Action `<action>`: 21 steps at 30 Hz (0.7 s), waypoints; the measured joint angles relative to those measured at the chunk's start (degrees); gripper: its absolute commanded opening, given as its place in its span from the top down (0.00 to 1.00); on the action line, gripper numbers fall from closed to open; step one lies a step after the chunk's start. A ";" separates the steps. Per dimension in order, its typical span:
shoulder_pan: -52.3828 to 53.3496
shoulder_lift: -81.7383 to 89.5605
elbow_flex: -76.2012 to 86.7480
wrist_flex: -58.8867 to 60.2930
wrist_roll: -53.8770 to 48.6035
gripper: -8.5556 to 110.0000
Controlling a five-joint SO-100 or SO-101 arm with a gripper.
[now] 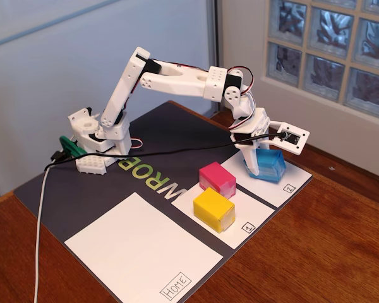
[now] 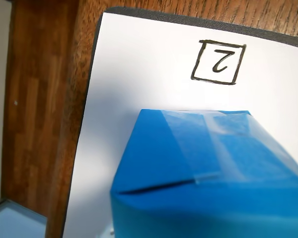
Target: Move box blue to zone 2
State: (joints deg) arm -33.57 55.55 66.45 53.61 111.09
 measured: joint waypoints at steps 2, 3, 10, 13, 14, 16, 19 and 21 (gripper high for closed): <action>0.00 0.00 0.09 0.88 -0.88 0.59; 0.00 -0.26 0.26 0.88 -1.14 0.58; -0.44 -0.09 0.44 2.02 -1.76 0.58; -0.44 0.00 0.44 2.29 -1.76 0.58; -0.53 -0.09 0.44 2.29 -1.76 0.58; -0.53 0.26 0.44 2.29 -1.76 0.58; -0.53 0.79 0.44 2.37 -1.76 0.58; -0.53 1.14 0.44 2.46 -1.76 0.59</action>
State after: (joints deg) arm -34.10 56.69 66.88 56.07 109.34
